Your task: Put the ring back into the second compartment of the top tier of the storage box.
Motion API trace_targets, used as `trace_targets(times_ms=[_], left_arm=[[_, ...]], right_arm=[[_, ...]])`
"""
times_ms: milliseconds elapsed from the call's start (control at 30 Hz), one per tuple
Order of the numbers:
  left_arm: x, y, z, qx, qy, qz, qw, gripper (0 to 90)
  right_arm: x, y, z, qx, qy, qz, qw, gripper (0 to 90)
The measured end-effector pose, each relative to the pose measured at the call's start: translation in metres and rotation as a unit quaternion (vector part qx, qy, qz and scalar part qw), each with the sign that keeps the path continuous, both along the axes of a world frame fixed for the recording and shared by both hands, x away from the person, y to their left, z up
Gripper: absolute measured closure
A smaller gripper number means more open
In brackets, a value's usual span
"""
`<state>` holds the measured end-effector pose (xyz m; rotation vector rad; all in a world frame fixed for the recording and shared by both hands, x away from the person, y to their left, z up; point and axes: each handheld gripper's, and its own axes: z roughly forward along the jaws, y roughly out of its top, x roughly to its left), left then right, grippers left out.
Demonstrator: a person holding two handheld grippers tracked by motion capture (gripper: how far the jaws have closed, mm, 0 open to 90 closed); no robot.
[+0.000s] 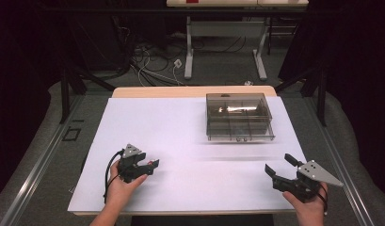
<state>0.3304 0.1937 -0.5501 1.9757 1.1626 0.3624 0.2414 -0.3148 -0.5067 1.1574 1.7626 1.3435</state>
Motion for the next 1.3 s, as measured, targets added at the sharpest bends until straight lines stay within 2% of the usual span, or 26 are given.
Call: trace_targets(times_ms=[100, 133, 367, 400, 1100, 1167, 1200, 1300], left_arm=[[0.0003, -0.0004, -0.0016, -0.008, 0.004, 0.008, 0.9999, 35.6], [0.0003, -0.0004, -0.0016, -0.008, 0.004, 0.008, 0.9999, 40.0], [0.0003, -0.0004, -0.0016, -0.008, 0.004, 0.008, 0.9999, 40.0], [0.0008, 0.0004, -0.0026, -0.01, 0.024, 0.01, 0.9996, 42.9], [0.001, -0.0005, -0.0034, -0.008, 0.061, 0.025, 0.9978, 59.2], [0.001, -0.0006, -0.0035, -0.009, 0.067, 0.028, 0.9973, 60.4], [0.0011, -0.0005, -0.0034, -0.012, 0.076, 0.028, 0.9967, 60.9], [0.0013, -0.0006, -0.0035, -0.012, 0.082, 0.03, 0.9961, 62.6]], right_arm=[[0.0002, -0.0001, -0.0008, 0.001, 0.003, 0.001, 1.0, 16.4], [0.0002, -0.0001, -0.0008, 0.001, 0.003, 0.001, 1.0, 16.4], [0.0003, 0.0, -0.0011, 0.003, 0.004, 0.002, 1.0, 16.4], [0.0008, 0.0, -0.0023, 0.003, 0.005, 0.004, 1.0, 16.4], [0.001, -0.0007, -0.0034, 0.002, 0.006, 0.006, 1.0, 16.4], [0.0011, -0.0009, -0.0034, 0.002, 0.005, 0.006, 1.0, 16.4], [0.0012, -0.0008, -0.0034, 0.004, 0.005, 0.007, 1.0, 16.3], [0.0017, -0.0006, -0.0039, 0.005, 0.003, 0.007, 1.0, 16.4]])
